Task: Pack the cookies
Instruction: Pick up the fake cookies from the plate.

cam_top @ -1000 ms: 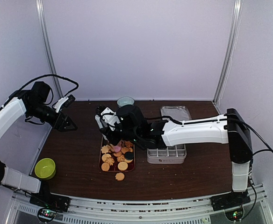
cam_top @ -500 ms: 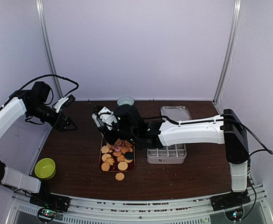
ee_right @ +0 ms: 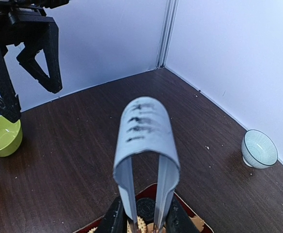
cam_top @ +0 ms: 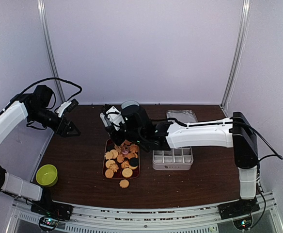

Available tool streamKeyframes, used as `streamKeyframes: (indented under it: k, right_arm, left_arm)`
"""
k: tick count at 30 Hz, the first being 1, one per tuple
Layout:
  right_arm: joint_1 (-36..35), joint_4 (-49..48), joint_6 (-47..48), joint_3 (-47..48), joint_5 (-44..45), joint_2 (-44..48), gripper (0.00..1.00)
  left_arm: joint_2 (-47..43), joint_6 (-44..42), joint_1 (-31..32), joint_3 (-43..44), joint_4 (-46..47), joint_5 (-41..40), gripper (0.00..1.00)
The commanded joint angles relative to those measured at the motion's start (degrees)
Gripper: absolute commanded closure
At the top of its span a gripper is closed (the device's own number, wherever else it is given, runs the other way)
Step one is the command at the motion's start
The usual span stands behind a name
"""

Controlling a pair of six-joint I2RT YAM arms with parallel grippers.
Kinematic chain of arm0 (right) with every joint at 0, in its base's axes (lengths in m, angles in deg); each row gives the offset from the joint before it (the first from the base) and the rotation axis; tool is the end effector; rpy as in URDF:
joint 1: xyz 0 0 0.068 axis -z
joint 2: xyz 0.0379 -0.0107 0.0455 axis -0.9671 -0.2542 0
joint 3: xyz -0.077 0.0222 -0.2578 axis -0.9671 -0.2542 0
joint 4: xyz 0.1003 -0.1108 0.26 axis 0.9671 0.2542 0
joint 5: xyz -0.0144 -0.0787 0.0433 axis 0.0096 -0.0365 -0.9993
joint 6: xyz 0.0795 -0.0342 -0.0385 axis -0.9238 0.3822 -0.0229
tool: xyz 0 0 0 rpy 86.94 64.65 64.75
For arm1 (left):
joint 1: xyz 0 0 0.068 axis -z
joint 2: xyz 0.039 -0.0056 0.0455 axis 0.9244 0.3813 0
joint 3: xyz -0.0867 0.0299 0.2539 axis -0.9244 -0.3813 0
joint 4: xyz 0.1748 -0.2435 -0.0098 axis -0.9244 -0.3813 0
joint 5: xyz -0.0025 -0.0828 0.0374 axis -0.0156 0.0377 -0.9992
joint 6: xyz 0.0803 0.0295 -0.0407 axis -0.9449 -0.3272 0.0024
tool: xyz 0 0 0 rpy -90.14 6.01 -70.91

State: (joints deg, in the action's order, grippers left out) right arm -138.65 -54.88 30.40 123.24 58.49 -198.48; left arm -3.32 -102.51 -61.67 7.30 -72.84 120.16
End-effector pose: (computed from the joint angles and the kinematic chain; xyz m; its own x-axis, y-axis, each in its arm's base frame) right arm 0.2662 0.5121 0.2333 -0.0900 -0.3097 -0.9466 -0.8538 0.5133 -0.0867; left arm 0.2893 -0.0775 0.2763 -0.7729 0.3137 -0.5515 0.5592 0.7474 -0.3586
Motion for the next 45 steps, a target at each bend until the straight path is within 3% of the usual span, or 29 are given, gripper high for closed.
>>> streamKeyframes:
  k: [1, 18, 24, 37, 45]
  right_arm:
    - [1.3, -1.4, 1.4, 0.6, 3.2, 4.0, 0.99]
    - [2.7, -1.5, -0.4, -0.9, 2.1, 5.8, 1.00]
    - [3.7, -2.0, -0.8, -3.2, 2.5, 10.5, 1.00]
    - [11.0, -4.9, -4.2, -22.2, 1.6, 29.6, 1.00]
    - [13.1, -7.0, -6.5, -29.7, 2.1, 33.1, 1.00]
  left_arm:
    - [0.5, 0.5, -0.4, -0.1, 0.4, 1.2, 0.26]
    - [0.7, 1.4, -0.4, 0.8, 0.4, 1.5, 0.26]
    - [0.6, 1.4, -0.4, 1.3, 0.4, 1.6, 0.26]
    - [1.4, 0.8, -0.4, 1.9, -0.4, 1.7, 0.26]
    - [1.8, 1.1, -0.4, 2.3, -0.4, 2.0, 0.26]
